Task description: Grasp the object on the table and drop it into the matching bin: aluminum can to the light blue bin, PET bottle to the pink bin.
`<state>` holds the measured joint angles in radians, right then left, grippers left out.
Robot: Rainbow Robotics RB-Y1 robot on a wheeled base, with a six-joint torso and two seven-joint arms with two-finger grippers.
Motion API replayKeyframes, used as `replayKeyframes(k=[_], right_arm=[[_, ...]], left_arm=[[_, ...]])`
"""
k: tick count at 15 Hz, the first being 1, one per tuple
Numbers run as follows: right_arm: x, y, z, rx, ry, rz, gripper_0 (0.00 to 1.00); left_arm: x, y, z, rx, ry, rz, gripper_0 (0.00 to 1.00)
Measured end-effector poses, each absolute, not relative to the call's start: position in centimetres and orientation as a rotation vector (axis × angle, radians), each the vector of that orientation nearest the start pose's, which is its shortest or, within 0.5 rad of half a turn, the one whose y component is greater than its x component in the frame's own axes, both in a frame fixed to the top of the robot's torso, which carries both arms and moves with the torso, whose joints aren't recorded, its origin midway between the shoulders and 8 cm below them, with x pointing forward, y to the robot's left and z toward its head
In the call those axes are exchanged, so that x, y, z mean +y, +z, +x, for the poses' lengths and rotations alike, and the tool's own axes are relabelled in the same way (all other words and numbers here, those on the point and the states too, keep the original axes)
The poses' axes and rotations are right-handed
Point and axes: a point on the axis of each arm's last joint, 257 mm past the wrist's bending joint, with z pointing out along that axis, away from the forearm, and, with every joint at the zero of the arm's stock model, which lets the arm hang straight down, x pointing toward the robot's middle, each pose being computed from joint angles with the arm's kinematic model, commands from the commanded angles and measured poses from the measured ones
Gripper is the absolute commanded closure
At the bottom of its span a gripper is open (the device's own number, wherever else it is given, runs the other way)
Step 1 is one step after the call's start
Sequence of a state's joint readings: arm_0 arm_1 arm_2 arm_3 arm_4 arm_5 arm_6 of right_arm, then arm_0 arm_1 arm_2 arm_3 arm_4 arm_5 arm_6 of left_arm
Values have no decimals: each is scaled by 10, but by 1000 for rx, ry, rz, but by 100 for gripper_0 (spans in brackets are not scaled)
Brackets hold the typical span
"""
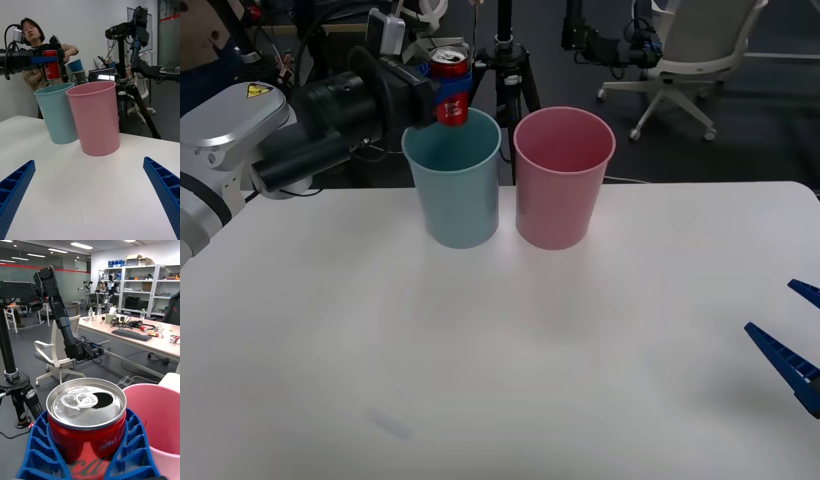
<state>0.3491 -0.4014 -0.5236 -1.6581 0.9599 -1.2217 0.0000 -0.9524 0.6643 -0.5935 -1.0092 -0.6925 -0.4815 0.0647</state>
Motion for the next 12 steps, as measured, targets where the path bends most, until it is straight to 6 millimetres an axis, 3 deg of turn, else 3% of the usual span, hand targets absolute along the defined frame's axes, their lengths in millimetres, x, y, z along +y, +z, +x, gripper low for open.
replayKeyframes(k=[12], right_arm=[[-330, -169, 342, 1441, 567, -465, 0]], left_arm=[[78, -7, 652, 1414, -646, 678, 0]])
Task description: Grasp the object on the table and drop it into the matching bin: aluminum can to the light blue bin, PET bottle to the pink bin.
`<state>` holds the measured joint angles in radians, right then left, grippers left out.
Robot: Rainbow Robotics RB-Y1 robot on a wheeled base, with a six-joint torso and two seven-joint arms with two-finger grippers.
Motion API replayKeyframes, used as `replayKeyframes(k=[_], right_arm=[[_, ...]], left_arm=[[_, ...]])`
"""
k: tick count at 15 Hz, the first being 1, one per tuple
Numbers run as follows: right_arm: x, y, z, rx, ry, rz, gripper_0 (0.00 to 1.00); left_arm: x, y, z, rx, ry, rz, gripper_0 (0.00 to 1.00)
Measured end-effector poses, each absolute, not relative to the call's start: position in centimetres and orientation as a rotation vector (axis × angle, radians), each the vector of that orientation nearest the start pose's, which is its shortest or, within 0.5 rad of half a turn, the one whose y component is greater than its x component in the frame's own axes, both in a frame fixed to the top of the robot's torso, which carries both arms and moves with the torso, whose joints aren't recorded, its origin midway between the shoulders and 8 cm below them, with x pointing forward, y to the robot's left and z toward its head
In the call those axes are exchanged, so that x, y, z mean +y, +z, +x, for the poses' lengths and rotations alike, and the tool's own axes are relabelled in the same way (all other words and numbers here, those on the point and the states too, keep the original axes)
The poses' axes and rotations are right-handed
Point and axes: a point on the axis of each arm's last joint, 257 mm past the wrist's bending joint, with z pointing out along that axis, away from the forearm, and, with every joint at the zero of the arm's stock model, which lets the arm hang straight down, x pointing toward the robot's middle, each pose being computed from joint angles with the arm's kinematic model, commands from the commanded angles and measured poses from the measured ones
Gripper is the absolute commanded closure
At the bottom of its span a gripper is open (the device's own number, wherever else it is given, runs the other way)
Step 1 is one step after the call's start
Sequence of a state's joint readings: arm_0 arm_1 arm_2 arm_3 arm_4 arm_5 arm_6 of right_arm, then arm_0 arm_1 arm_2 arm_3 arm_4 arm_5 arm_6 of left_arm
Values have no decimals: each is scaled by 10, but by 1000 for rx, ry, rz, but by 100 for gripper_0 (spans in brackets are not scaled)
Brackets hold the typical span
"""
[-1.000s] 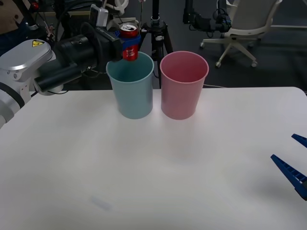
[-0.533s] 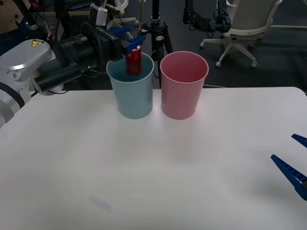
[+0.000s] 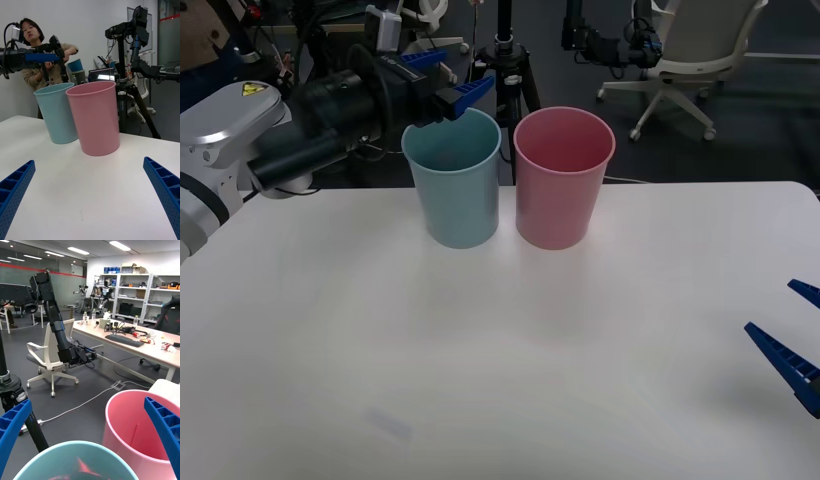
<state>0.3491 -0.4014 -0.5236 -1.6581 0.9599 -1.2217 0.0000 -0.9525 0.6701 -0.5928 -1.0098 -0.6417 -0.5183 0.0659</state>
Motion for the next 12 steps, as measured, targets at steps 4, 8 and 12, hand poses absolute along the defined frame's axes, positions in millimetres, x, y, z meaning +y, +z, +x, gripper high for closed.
replayKeyframes(k=[4, 8, 12], right_arm=[[-330, -169, 342, 1441, 567, -465, 0], [-330, -169, 342, 1441, 567, -465, 0], [-330, -169, 342, 1441, 567, -465, 0]], left_arm=[[82, 4, 644, 1393, -651, 707, 0], [100, 14, 631, 1379, -676, 723, 0], [125, 18, 600, 1375, -710, 732, 0]])
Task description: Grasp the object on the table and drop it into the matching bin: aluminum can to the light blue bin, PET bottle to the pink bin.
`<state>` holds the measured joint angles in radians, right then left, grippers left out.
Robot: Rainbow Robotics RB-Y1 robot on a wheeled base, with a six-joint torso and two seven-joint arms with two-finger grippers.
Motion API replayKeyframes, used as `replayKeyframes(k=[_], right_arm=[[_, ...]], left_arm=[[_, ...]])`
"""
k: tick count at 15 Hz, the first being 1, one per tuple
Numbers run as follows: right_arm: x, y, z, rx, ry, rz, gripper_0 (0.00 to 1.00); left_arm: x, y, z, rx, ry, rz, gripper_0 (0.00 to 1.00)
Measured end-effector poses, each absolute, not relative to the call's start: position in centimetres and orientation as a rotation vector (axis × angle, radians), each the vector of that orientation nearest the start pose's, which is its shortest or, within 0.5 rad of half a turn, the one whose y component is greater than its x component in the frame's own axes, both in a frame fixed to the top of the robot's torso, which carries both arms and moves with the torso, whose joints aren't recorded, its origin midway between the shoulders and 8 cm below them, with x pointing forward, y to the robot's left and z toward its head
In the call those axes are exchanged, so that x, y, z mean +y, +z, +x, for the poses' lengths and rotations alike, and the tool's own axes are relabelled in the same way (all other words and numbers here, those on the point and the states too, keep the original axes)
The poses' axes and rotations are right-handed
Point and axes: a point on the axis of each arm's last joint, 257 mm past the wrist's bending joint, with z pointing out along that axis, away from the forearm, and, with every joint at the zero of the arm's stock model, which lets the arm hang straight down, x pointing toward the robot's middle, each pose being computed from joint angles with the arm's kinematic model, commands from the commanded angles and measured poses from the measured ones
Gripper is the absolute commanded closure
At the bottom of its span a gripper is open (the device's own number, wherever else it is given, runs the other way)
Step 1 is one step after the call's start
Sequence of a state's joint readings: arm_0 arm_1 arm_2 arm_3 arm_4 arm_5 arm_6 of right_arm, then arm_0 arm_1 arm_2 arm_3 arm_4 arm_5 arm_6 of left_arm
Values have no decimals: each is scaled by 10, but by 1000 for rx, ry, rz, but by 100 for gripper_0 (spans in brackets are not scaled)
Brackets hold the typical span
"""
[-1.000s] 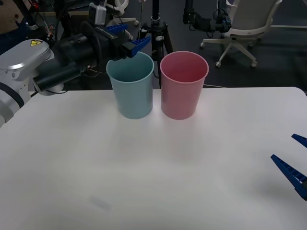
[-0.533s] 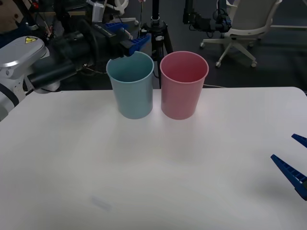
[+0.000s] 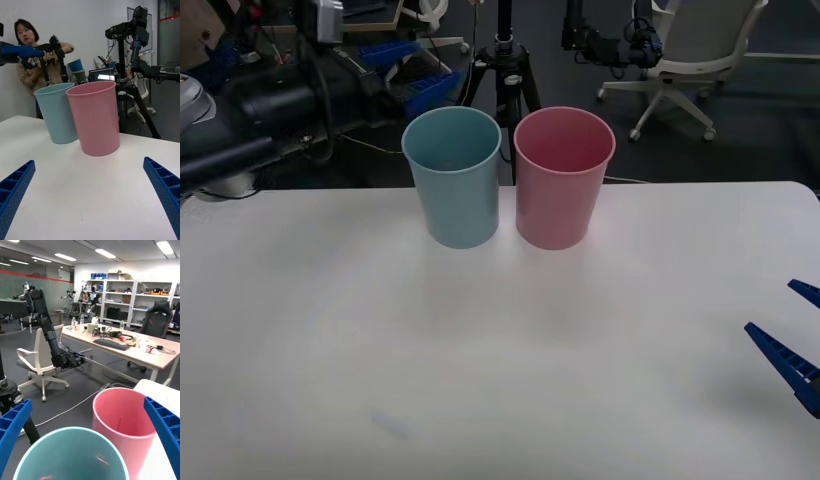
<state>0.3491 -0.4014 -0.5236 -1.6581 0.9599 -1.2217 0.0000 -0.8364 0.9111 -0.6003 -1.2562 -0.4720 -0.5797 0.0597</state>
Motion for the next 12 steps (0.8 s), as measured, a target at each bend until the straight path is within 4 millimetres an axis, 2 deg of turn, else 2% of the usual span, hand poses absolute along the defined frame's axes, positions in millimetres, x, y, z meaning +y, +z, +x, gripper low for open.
replayKeyframes(k=[4, 6, 12], right_arm=[[-330, -169, 342, 1441, 567, -465, 0], [-330, -169, 342, 1441, 567, -465, 0], [-330, -169, 342, 1441, 567, -465, 0]], left_arm=[[146, 20, 558, 1385, -757, 743, 0], [156, 20, 544, 1375, -762, 740, 0], [189, 0, 501, 1357, -743, 732, 0]])
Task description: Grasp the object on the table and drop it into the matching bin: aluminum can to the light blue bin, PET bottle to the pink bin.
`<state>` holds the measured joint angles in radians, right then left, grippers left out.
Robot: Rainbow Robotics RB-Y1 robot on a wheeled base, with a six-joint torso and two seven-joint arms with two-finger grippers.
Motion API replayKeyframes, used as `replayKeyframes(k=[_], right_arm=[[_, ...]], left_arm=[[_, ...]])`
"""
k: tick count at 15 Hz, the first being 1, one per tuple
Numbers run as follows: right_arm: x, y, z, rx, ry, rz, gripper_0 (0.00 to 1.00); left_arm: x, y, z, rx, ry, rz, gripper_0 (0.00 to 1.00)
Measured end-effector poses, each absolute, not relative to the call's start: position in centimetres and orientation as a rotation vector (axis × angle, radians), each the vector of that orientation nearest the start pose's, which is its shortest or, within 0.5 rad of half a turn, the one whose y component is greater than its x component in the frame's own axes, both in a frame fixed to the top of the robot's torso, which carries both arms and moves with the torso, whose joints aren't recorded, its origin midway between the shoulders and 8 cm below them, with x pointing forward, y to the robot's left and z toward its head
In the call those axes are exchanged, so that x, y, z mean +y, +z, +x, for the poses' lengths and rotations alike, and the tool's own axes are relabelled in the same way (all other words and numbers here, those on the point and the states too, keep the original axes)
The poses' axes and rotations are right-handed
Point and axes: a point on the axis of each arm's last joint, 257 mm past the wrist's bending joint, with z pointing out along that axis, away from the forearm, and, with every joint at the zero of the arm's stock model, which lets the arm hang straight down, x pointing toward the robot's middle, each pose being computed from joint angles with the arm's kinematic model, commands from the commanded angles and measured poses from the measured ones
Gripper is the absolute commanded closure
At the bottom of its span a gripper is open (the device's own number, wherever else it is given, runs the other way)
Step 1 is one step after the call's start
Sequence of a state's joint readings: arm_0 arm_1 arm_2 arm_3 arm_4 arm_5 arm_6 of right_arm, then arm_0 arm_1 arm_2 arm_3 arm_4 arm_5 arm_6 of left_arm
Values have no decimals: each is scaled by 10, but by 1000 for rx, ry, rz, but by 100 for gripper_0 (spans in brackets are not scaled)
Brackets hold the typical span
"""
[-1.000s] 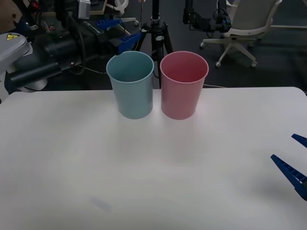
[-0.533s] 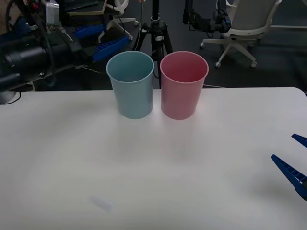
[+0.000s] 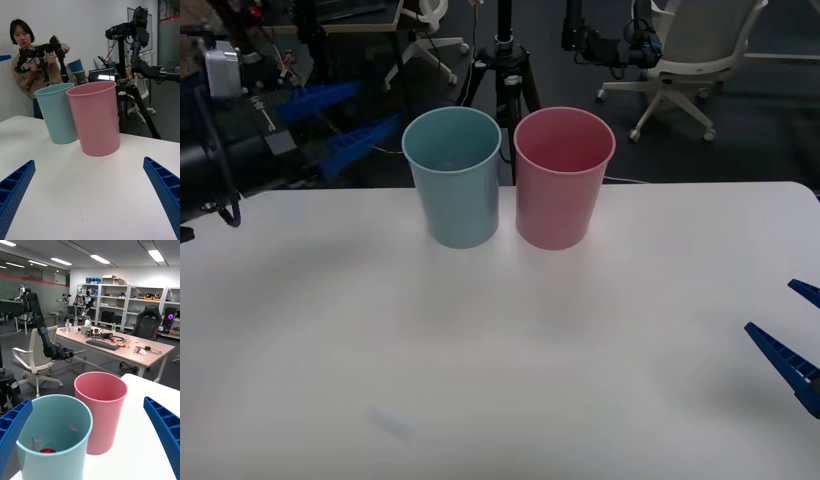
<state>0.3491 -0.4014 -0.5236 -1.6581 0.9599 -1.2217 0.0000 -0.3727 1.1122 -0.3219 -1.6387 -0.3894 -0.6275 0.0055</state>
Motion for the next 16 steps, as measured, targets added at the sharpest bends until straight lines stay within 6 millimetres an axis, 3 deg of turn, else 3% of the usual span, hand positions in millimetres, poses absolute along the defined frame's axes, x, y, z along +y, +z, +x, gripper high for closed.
replayKeyframes(k=[8, 16], right_arm=[[-330, -169, 342, 1441, 567, -465, 0], [-330, -169, 342, 1441, 567, -465, 0]], left_arm=[[243, -59, 443, 1407, -696, 668, 0], [277, -120, 396, 1440, -619, 632, 0]])
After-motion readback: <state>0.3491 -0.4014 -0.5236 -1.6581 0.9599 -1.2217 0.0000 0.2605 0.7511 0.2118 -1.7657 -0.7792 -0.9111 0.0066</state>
